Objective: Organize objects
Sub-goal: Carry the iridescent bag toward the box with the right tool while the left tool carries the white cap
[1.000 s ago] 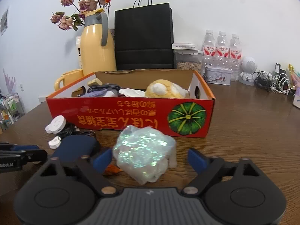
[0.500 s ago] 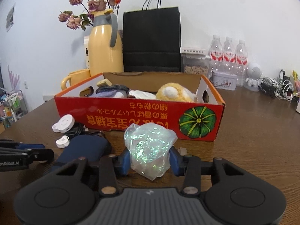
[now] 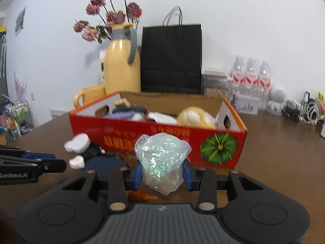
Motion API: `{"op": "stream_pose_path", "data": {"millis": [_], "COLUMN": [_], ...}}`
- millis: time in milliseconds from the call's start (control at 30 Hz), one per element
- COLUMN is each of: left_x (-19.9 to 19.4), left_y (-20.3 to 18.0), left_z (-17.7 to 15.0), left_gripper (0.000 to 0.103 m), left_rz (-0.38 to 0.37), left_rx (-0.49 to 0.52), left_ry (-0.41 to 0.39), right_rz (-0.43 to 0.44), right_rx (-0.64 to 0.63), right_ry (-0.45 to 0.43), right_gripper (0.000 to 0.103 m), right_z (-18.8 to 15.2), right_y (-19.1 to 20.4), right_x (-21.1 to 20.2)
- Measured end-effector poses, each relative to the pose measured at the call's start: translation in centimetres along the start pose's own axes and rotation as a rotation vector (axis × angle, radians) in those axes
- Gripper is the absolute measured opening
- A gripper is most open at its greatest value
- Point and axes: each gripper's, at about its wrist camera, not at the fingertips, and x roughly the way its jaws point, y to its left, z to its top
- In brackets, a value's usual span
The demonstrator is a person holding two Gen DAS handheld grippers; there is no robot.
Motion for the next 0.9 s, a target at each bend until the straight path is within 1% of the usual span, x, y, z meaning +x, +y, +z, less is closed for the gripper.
{"op": "stream_pose_path", "data": {"millis": [133, 267, 367, 467, 633, 733, 900], "left_x": [-0.3, -0.2, 0.5, 1.7, 4.2, 6.2, 9.4], "left_y": [-0.9, -1.8, -2.5, -2.8, -2.6, -2.2, -1.5], "left_z": [2.3, 4.8, 6.9, 8.9, 11.3, 12.5, 13.7], "left_gripper": [0.029, 0.029, 0.029, 0.029, 0.029, 0.029, 0.029], "left_rz": [-0.003, -0.003, 0.000, 0.003, 0.023, 0.030, 0.024], "left_rx": [0.024, 0.036, 0.038, 0.028, 0.021, 0.007, -0.019], "left_ry": [-0.060, -0.123, -0.162, -0.185, -0.209, -0.204, -0.186], "right_rz": [0.020, 0.015, 0.013, 0.017, 0.017, 0.015, 0.032], "right_rx": [-0.006, -0.028, -0.037, -0.022, -0.003, -0.016, 0.002], "right_ry": [-0.033, -0.071, -0.091, -0.092, -0.074, -0.052, -0.024], "right_gripper": [0.038, 0.038, 0.038, 0.038, 0.038, 0.038, 0.038], "right_z": [1.9, 4.0, 5.5, 7.0, 8.9, 9.6, 10.3], "right_y": [0.1, 0.2, 0.3, 0.0, -1.0, -1.4, -2.1], "right_x": [-0.1, 0.5, 1.3, 2.7, 5.9, 8.1, 11.4]}}
